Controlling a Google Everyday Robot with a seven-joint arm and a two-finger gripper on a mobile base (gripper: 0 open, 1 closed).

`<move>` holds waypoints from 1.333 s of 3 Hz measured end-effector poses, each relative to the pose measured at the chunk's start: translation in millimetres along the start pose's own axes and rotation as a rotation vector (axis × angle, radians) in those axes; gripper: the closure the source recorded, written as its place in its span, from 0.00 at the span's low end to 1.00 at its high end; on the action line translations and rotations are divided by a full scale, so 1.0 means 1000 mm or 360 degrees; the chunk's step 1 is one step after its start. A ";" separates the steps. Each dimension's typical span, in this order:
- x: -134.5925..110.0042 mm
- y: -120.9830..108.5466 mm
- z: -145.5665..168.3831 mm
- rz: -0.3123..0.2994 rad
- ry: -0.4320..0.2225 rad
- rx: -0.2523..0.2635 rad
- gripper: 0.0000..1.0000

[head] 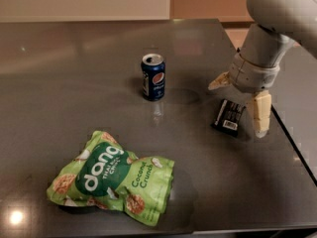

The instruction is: Pick rxbar chocolate

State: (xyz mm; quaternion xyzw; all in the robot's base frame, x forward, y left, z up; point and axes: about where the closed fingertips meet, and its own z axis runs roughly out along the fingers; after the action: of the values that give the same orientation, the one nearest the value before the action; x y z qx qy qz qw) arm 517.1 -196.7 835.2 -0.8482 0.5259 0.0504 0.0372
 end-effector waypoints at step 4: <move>0.010 0.000 0.005 0.0026 0.0078 -0.0003 0.87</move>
Offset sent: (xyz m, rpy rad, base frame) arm -0.0046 -0.0089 -0.0135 -0.0646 0.0221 0.0056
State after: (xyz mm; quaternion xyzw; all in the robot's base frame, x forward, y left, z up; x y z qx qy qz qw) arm 521.6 -204.6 828.9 -0.8448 0.5337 0.0303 0.0231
